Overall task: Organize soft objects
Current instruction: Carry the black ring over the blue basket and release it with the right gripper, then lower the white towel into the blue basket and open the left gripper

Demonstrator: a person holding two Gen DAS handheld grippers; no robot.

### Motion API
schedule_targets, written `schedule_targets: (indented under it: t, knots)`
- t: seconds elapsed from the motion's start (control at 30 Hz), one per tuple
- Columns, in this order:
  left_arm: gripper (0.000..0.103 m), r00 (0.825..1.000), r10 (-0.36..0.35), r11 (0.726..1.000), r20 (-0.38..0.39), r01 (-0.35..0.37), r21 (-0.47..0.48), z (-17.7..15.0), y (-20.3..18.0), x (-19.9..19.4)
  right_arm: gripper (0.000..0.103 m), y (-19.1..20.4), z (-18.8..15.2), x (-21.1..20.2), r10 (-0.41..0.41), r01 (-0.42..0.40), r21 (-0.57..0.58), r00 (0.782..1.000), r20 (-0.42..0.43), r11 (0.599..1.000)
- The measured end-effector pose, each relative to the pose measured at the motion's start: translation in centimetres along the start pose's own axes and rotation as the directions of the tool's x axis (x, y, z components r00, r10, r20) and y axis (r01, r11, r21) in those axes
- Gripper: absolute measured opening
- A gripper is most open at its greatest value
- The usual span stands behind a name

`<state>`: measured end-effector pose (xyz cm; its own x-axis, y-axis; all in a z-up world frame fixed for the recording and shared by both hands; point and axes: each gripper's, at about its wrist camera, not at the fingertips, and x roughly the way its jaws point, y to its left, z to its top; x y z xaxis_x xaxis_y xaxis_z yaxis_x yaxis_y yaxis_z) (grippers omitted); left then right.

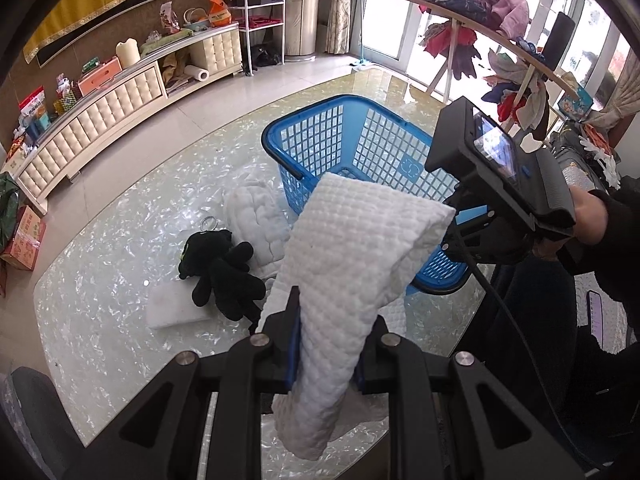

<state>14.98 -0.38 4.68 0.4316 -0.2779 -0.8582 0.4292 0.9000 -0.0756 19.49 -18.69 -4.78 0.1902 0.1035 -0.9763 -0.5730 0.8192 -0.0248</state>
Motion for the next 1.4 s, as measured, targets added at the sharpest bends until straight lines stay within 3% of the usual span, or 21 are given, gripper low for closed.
schedule_targets:
  t: [0.1, 0.17, 0.3, 0.43, 0.6, 0.73, 1.07, 1.4]
  knots:
    - [0.018, 1.000, 0.000, 1.000, 0.003, 0.000, -0.005, 0.3, 0.0, 0.0, 0.021, 0.1, 0.2, 0.0, -0.015, 0.015, -0.003, 1.000, 0.015, 1.000]
    - [0.018, 1.000, 0.001, 1.000, 0.004, -0.001, -0.001, 0.4, 0.0, 0.0, 0.037, -0.1, 0.3, -0.2, -0.021, 0.021, 0.003, 0.999, 0.025, 1.000]
    - [0.018, 1.000, 0.001, 1.000, 0.005, -0.001, 0.009, 0.7, -0.2, -0.1, 0.051, -0.3, 0.0, -0.9, -0.034, 0.033, 0.018, 0.998, 0.057, 0.999]
    - [0.018, 1.000, 0.002, 1.000, 0.006, -0.002, 0.018, 1.3, -0.4, 0.0, 0.079, -0.3, -0.2, -1.9, -0.050, 0.047, 0.029, 0.995, 0.089, 0.998]
    - [0.018, 1.000, 0.002, 0.999, 0.014, -0.003, 0.040, 2.3, -1.1, -0.1, 0.083, -0.5, -0.9, -3.3, -0.062, 0.057, 0.039, 0.990, 0.124, 0.998]
    - [0.018, 0.999, -0.008, 0.998, 0.032, 0.006, 0.063, 3.6, -1.6, -0.3, 0.094, -1.1, -1.6, -4.3, -0.058, 0.048, 0.068, 0.987, 0.150, 0.997]
    - [0.019, 0.999, -0.020, 0.991, 0.051, 0.013, 0.134, 7.3, -3.2, 1.6, 0.094, -3.4, -3.0, -6.0, -0.046, 0.020, 0.143, 0.983, 0.180, 0.990]
    - [0.019, 0.998, -0.055, 0.982, 0.019, 0.050, 0.181, 9.1, -4.3, 5.4, 0.094, -4.9, -3.2, -7.4, -0.094, 0.048, 0.213, 0.974, 0.208, 0.976]
